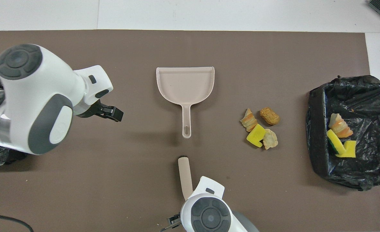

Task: Sweep and dump trash in bin

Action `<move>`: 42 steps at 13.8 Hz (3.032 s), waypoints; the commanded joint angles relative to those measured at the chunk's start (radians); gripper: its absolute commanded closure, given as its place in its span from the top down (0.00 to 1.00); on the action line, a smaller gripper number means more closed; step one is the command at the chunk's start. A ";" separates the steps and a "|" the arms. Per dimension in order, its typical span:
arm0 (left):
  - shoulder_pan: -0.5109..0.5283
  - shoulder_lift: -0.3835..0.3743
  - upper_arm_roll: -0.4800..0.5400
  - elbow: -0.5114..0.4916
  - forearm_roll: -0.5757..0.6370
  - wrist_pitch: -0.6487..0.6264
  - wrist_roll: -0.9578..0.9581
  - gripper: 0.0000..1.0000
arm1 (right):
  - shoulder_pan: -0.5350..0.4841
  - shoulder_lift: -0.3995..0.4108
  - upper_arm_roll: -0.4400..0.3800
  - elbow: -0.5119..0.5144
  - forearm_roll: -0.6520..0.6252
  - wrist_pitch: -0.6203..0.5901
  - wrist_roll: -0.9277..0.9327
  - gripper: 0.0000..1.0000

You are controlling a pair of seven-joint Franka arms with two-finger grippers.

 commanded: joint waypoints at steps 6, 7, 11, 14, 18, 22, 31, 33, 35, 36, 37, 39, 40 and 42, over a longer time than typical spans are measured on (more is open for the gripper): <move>-0.216 0.131 0.016 -0.001 -0.002 0.213 -0.327 1.00 | 0.070 0.041 -0.002 -0.112 0.021 0.146 0.085 1.00; -0.243 0.147 0.016 0.015 -0.005 0.217 -0.366 1.00 | 0.070 0.039 -0.002 -0.116 0.021 0.145 0.083 1.00; -0.366 0.238 0.019 0.097 -0.011 0.211 -0.561 1.00 | 0.068 0.047 -0.002 -0.119 0.019 0.153 0.072 0.66; -0.417 0.337 0.022 0.206 0.052 0.200 -0.660 1.00 | 0.068 0.059 -0.002 -0.109 0.019 0.145 0.094 0.12; -0.411 0.373 0.025 0.245 0.136 0.188 -0.679 1.00 | 0.056 0.064 -0.005 -0.075 0.004 0.102 0.091 0.00; -0.398 0.373 0.027 0.243 0.139 0.202 -0.676 0.41 | 0.041 0.029 -0.007 -0.075 -0.047 0.058 0.073 0.00; -0.333 0.344 0.027 0.239 0.141 0.216 -0.537 0.00 | -0.145 -0.221 -0.007 -0.078 -0.125 -0.212 0.005 0.00; -0.314 0.309 0.027 0.226 0.141 0.201 -0.449 0.00 | -0.220 -0.270 -0.008 -0.078 -0.128 -0.275 -0.052 0.00; -0.277 0.269 0.027 0.214 0.139 0.170 -0.309 0.00 | -0.328 -0.327 -0.010 -0.073 -0.130 -0.341 -0.095 0.00; -0.259 0.246 0.027 0.199 0.139 0.146 -0.218 0.00 | -0.406 -0.333 -0.010 -0.072 -0.142 -0.356 -0.131 0.00; -0.241 0.217 0.027 0.178 0.139 0.115 -0.123 0.00 | -0.488 -0.321 -0.011 -0.066 -0.147 -0.348 -0.170 0.00; -0.225 0.159 0.027 0.109 0.138 0.078 0.047 0.00 | -0.528 -0.312 -0.008 -0.063 -0.167 -0.346 -0.173 0.00; -0.222 0.123 0.027 0.064 0.138 0.082 0.107 0.00 | -0.568 -0.303 -0.010 -0.063 -0.206 -0.344 -0.191 0.00; -0.222 0.059 0.027 -0.016 0.139 0.095 0.190 0.00 | -0.639 -0.243 -0.008 -0.063 -0.321 -0.314 -0.254 0.00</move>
